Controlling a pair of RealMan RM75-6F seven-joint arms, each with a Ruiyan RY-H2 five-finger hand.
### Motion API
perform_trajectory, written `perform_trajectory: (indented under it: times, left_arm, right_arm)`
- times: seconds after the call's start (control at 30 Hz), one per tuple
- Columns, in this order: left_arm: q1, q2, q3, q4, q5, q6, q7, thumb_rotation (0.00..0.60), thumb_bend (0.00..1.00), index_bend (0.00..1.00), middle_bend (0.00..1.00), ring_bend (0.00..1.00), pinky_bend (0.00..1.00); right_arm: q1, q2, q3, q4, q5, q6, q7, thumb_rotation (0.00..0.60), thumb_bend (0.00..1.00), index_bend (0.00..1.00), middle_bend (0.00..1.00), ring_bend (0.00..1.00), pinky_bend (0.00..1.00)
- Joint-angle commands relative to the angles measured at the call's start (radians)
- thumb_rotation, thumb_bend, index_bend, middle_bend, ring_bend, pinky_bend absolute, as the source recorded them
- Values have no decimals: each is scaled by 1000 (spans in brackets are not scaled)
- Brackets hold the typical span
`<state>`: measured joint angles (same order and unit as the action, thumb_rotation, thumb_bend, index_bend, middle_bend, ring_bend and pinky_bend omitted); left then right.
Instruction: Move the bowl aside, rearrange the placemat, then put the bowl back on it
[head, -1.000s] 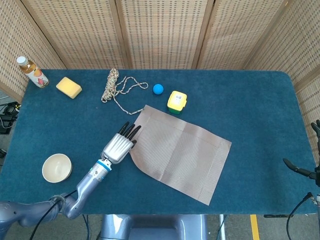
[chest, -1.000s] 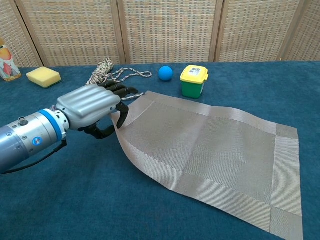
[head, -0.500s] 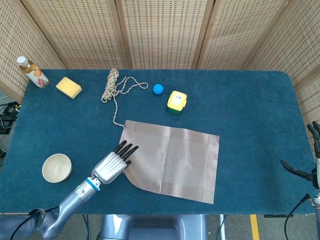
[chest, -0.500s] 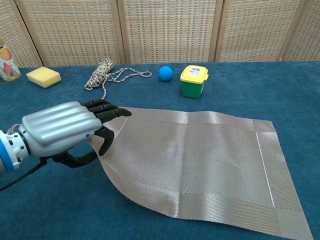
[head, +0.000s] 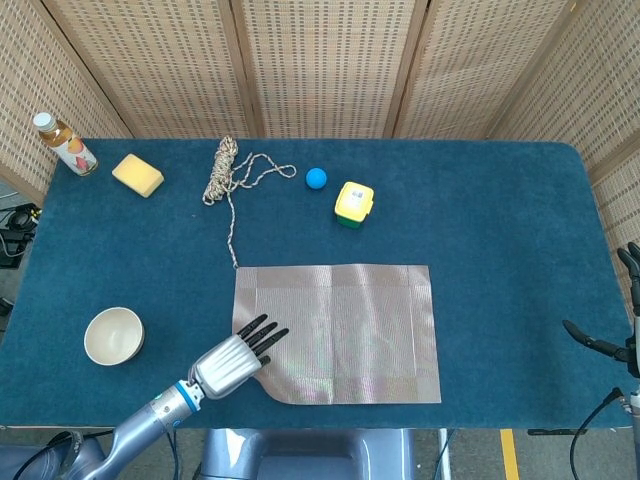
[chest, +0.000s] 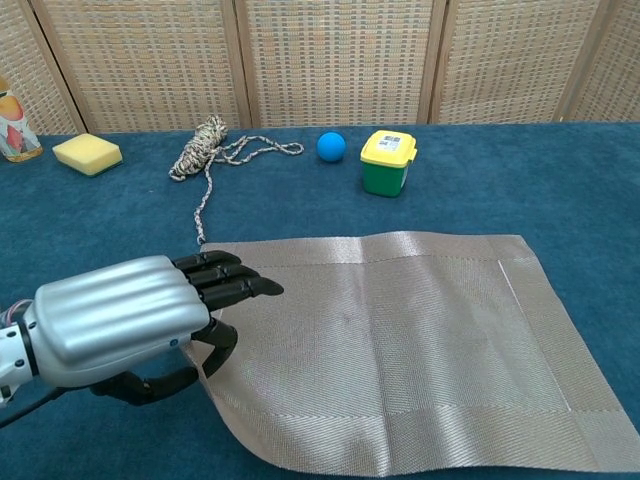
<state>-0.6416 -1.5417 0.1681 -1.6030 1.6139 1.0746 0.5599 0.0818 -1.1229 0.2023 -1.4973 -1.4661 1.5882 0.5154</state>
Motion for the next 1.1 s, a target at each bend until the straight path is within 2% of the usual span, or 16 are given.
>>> perform_trajectory:
  times: [0.03,0.2,0.23,0.3,0.37,0.47,0.73,0.8,0.83,1.1]
  left_arm:
    - [3,-1,2,-5,6,-6,3,600,507,607,0,0,0]
    - [15,3,8,-14,19,-12,13,600,504,572,0,0,0]
    - [17,6,8,-16,20,-13,15,600,493,517,0,0,0]
    - [24,20,13,-25,20,-15,22,600,434,339,0,0,0]
    - [31,32,15,-36,21,-10,21,600,326,116,0,0,0]
    - [50,63,25,-53,33,15,11,600,253,7,0,0,0]
    - [109,149,54,-75,81,116,-48,600,234,0,0,0,0]
    - [138,182,61,-78,90,164,-70,600,233,0,0,0,0]
    - [181,224,59,-83,75,236,-95,600,233,0,0,0,0]
    - [316,316,82,-37,82,412,-248,600,234,48,0,0,0]
  right_arm:
    - [0,0,-1,0,0,-2,0,600,228,0,0,0,0]
    - [0,1,-3,-2,-4,-1,-3,600,228,0,0,0,0]
    - [0,2,-4,-3,-4,-1,-4,600,228,0,0,0,0]
    - [0,1,-4,-4,-6,1,-7,600,228,0,0,0,0]
    - [-1,0,-4,-3,-6,3,-13,600,228,0,0,0,0]
    - [0,-2,-5,-4,-8,4,-17,600,228,0,0,0,0]
    - [1,-5,-8,-5,-13,6,-27,600,229,0,0,0,0]
    - [0,-5,-10,-8,-18,10,-34,600,229,0,0,0,0]
    - [0,-6,-14,-11,-27,15,-45,600,229,0,0,0,0]
    - [-8,-10,-24,-31,-48,40,-108,600,228,0,0,0,0]
